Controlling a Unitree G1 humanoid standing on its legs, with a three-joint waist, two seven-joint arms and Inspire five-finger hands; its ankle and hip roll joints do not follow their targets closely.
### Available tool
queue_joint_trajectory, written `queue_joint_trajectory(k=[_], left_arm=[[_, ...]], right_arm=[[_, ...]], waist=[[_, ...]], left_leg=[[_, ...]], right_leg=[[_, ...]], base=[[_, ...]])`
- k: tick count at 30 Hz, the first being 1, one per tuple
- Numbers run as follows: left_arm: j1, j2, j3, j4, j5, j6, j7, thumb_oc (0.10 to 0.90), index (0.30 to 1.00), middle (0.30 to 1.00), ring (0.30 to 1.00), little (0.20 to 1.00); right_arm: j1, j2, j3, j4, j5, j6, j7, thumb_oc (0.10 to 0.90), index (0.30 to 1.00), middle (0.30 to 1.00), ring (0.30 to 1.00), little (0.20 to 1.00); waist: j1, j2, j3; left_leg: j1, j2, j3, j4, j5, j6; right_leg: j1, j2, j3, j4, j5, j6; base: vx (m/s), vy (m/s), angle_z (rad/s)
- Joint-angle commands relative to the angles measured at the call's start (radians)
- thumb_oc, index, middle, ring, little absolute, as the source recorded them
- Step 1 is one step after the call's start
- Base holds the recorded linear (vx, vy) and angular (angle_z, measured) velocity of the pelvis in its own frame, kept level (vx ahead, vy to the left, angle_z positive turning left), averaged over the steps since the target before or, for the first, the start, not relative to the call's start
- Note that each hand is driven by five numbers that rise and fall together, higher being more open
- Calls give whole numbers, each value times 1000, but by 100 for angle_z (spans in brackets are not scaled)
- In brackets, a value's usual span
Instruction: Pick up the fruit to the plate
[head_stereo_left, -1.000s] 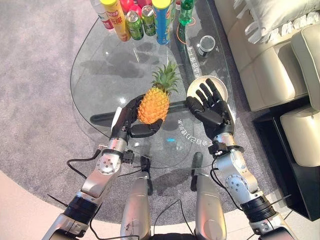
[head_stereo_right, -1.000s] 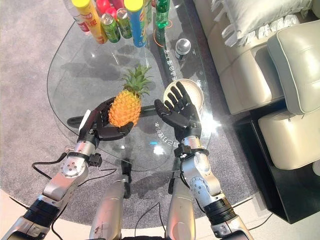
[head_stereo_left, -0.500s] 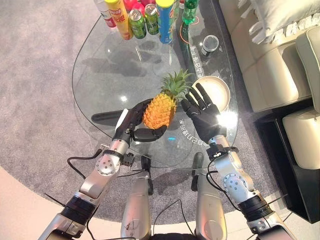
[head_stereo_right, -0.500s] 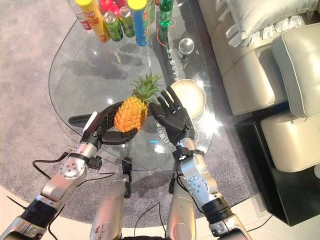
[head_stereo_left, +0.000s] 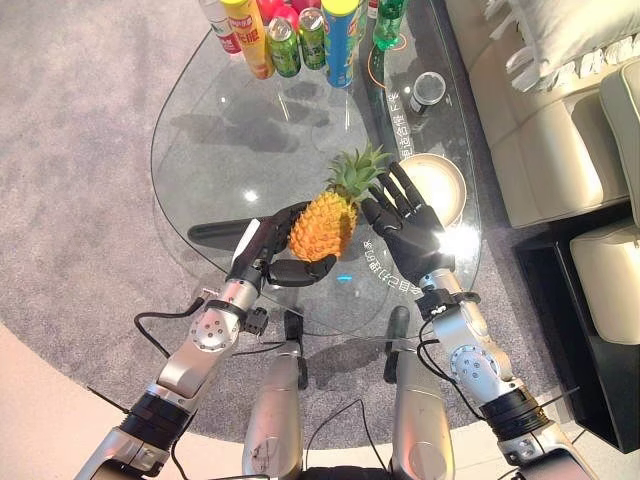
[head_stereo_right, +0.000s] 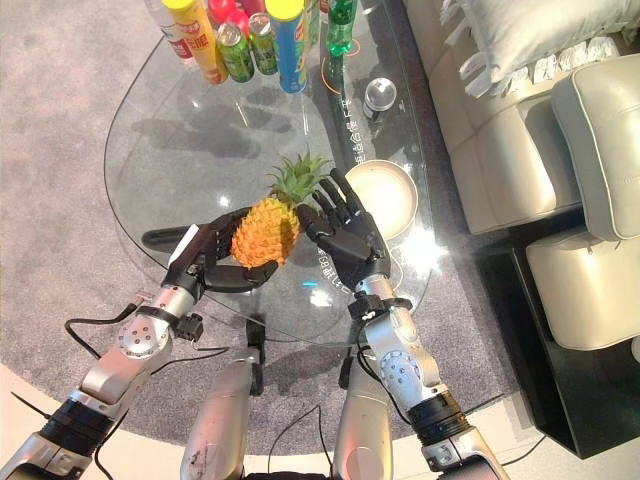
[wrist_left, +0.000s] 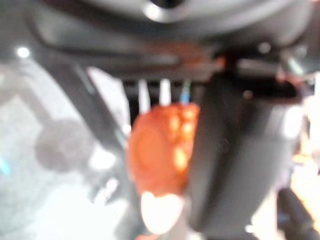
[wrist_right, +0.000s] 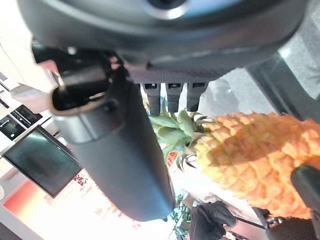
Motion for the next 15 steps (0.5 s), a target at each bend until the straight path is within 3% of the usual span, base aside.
queue_joint_trajectory(k=[1,4,6,8,15], left_arm=[[-64,41,-51,-212,4,-100,-95,100,300,300,300,200],[-68,48,-59,-214,-5,-98,-116,100,300,300,300,200],[-72,59,-72,-213,-18,-97,-137,100,300,300,300,200],[-75,62,-80,-211,-21,-100,-145,100,300,300,300,200],[-85,71,-92,-201,-26,-107,-162,100,300,300,300,200]], right_arm=[[-98,25,-16,-103,81,-13,151,800,900,900,900,900],[-100,23,-9,-97,104,6,198,800,900,900,900,900],[-101,14,6,-101,149,35,315,800,900,900,900,900],[-101,14,14,-112,159,37,366,800,900,900,900,900],[-108,14,10,-116,179,17,357,800,900,900,900,900]], waist=[[-12,21,-25],[-11,24,-25],[-11,25,-25],[-11,26,-25],[-14,28,-25]], left_leg=[[-56,-133,28,108,-66,79],[-58,-134,27,109,-66,79],[-58,-136,26,110,-68,79],[-58,-137,25,111,-70,80],[-59,-137,23,112,-73,81]], right_leg=[[36,78,-85,-47,19,-30],[36,76,-85,-47,21,-30],[36,73,-87,-49,21,-29],[36,73,-86,-49,21,-27],[31,72,-81,-47,24,-23]], base=[[0,0,0],[0,0,0],[0,0,0],[0,0,0],[0,0,0]])
